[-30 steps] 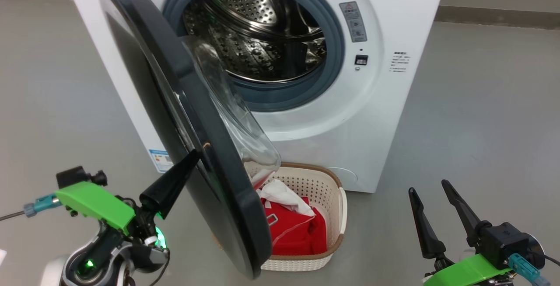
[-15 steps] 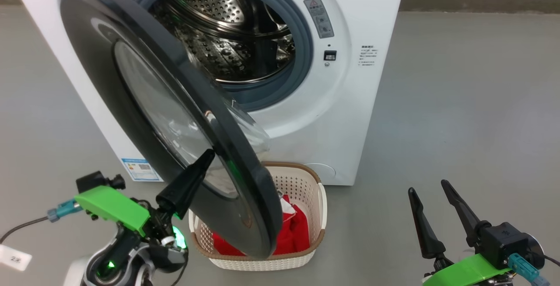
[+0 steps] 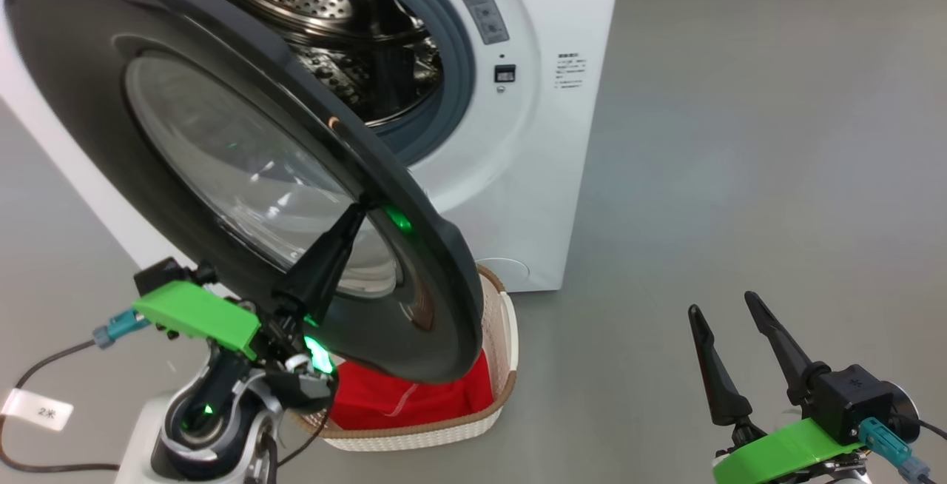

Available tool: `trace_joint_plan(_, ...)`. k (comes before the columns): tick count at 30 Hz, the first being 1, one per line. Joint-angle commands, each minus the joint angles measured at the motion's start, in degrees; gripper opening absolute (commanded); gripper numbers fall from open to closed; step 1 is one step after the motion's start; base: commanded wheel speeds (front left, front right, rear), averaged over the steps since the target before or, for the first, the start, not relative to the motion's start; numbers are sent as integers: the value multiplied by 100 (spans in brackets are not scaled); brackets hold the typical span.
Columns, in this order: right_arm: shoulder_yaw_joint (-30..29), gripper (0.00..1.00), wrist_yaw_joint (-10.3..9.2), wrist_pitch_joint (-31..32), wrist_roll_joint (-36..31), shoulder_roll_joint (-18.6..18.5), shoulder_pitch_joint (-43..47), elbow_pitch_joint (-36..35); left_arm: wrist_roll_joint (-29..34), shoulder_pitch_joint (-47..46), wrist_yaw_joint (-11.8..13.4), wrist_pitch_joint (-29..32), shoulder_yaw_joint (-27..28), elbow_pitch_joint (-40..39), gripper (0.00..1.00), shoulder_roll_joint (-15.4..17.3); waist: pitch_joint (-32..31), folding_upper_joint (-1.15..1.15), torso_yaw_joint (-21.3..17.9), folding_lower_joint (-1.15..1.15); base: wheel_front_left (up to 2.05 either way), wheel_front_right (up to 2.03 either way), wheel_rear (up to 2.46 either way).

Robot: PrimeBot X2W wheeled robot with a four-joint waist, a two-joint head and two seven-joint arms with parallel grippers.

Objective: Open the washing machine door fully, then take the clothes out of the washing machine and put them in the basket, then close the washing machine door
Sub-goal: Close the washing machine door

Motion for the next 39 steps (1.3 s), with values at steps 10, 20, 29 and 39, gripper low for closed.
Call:
trace_joint_plan(10, 174, 100, 35, -36, -42, -72, -394, -150, 54, -861, -297, -375, 49, 319, 0, 45, 366, 0, -381, 0, 0, 0, 0)
trace_joint_plan(20, 195, 100, 35, -65, -68, -72, -581, -165, 163, -1582, -627, -762, 63, 833, 0, 45, 743, 0, -626, 0, 0, 0, 0)
trace_joint_plan(29, 216, 100, 35, -106, -68, -72, -755, -149, 175, -2251, -838, -1011, 13, 1278, 0, 44, 1043, 0, -787, 0, 0, 0, 0)
trace_joint_plan(39, 242, 100, 35, -140, -58, -72, -880, -125, 211, -2732, -999, -1084, 104, 1644, 0, 67, 1245, 0, -920, 0, 0, 0, 0)
